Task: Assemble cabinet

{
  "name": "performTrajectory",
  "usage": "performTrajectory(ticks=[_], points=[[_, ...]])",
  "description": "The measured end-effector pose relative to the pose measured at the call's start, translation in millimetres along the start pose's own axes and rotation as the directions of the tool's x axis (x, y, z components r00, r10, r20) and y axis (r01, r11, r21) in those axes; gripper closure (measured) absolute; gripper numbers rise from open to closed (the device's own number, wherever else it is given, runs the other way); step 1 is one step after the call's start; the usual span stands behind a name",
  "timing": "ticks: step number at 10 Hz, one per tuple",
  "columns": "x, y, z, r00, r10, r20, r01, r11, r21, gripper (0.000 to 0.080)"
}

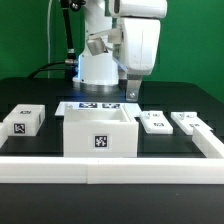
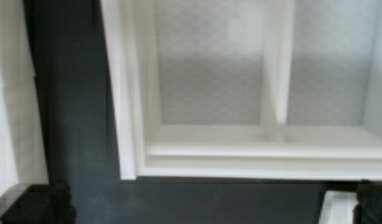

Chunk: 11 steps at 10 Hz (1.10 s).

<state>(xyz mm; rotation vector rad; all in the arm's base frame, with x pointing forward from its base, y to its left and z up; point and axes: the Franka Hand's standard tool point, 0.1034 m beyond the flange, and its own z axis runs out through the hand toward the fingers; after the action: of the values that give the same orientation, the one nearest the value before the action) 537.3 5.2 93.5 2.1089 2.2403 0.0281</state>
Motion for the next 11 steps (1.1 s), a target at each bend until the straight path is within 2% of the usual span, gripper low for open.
performTrajectory(ticks=[3, 5, 6, 8, 11], points=[[-0.1, -2.4, 1.4, 1.000, 0.004, -0.001, -0.004, 1.000, 0.002, 0.0001], [0.3, -14.9, 3.8, 1.000, 0.001, -0.001, -0.001, 1.000, 0.014, 0.0001], [-3.5, -26.3, 6.4, 1.000, -0.030, -0.005, 0.030, 1.000, -0.003, 0.0001], [-10.1, -51.9, 13.4, 1.000, -0.030, -0.009, 0.030, 1.000, 0.009, 0.0001], [-9.7, -72.5, 23.2, 1.000, -0.022, -0.014, 0.023, 0.999, 0.030, 0.0001]])
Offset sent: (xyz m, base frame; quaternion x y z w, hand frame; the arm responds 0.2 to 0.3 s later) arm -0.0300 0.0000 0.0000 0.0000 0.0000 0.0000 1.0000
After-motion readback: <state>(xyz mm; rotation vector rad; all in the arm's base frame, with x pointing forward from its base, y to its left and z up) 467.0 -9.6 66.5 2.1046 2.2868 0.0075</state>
